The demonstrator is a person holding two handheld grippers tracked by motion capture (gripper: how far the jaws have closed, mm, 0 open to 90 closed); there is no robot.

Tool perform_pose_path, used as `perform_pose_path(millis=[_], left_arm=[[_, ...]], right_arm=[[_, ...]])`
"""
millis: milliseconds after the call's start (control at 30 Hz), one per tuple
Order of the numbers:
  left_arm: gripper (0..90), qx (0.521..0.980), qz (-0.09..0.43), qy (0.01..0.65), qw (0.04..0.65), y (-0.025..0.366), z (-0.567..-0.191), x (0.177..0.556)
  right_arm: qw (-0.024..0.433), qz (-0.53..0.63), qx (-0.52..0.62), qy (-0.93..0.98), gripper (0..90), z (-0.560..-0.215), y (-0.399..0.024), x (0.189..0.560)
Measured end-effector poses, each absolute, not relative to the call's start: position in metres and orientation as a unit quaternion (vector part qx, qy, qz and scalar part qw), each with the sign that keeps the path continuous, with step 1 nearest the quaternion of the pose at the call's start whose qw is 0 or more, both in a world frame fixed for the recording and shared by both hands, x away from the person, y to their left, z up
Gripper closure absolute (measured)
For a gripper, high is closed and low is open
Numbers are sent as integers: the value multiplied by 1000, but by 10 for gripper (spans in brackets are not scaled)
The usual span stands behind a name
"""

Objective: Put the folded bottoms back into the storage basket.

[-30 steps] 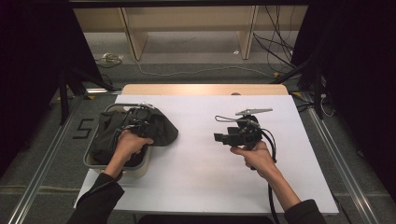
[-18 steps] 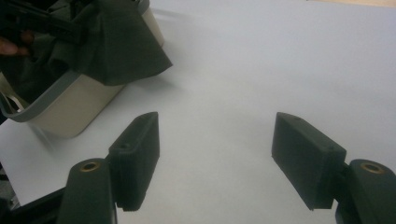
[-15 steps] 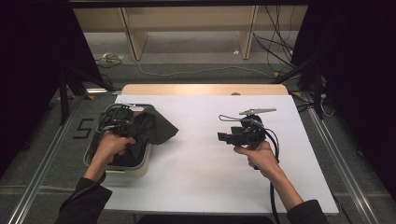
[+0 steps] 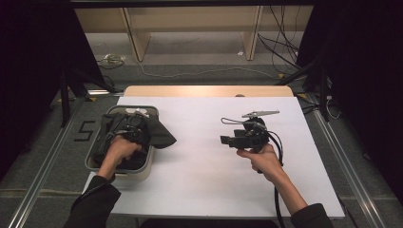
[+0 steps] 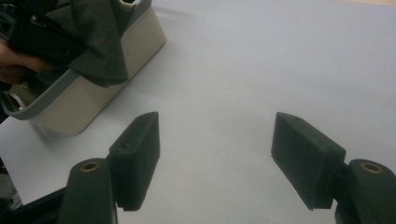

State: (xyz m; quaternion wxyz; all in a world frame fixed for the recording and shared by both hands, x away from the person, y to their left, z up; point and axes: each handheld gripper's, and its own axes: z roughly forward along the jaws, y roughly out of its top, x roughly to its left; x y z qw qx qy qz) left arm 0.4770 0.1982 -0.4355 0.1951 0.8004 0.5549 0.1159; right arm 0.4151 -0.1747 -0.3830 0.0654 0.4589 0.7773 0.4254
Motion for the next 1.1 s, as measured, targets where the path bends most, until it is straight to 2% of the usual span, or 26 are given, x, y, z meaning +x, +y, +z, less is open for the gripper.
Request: perform_pose_path(millis=[267,500,667,1100], left_arm=[[846,785,122,564,225,204,-438,472],[756,782,142,557,242,209,-428,460],[697,775,149,559,253,212,-413,453],[572,758,157,540,331,207,-364,433]], right_arm=[[70,423,453,781,332,-381,-173,413],[72,427,463,774,332,-382,-184,416],[70,427,468,770,332,-382,-187,416],[71,426,465,773,332,-382,-186,415]])
